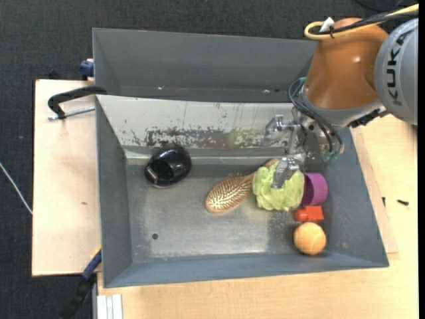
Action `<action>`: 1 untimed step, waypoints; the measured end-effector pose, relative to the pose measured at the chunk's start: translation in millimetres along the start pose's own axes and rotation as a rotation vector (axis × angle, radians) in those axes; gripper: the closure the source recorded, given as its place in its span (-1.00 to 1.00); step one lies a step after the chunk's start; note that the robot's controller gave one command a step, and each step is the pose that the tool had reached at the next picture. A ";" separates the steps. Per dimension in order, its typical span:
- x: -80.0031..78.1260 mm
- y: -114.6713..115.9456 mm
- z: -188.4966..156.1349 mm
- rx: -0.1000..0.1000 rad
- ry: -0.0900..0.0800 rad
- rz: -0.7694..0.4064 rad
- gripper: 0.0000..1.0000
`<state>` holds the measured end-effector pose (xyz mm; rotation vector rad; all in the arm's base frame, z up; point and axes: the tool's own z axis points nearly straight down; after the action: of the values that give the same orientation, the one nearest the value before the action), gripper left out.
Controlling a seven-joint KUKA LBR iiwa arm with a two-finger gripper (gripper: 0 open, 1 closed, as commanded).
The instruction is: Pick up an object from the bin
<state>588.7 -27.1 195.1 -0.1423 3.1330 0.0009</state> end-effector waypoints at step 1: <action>36.3 -49.1 34.9 0.000 0.007 -0.150 -1.00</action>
Offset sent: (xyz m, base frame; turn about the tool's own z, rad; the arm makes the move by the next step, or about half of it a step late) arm 0.0037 -0.0433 -0.0548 -0.1572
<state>557.2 -79.2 159.9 -0.3768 3.1209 -0.0001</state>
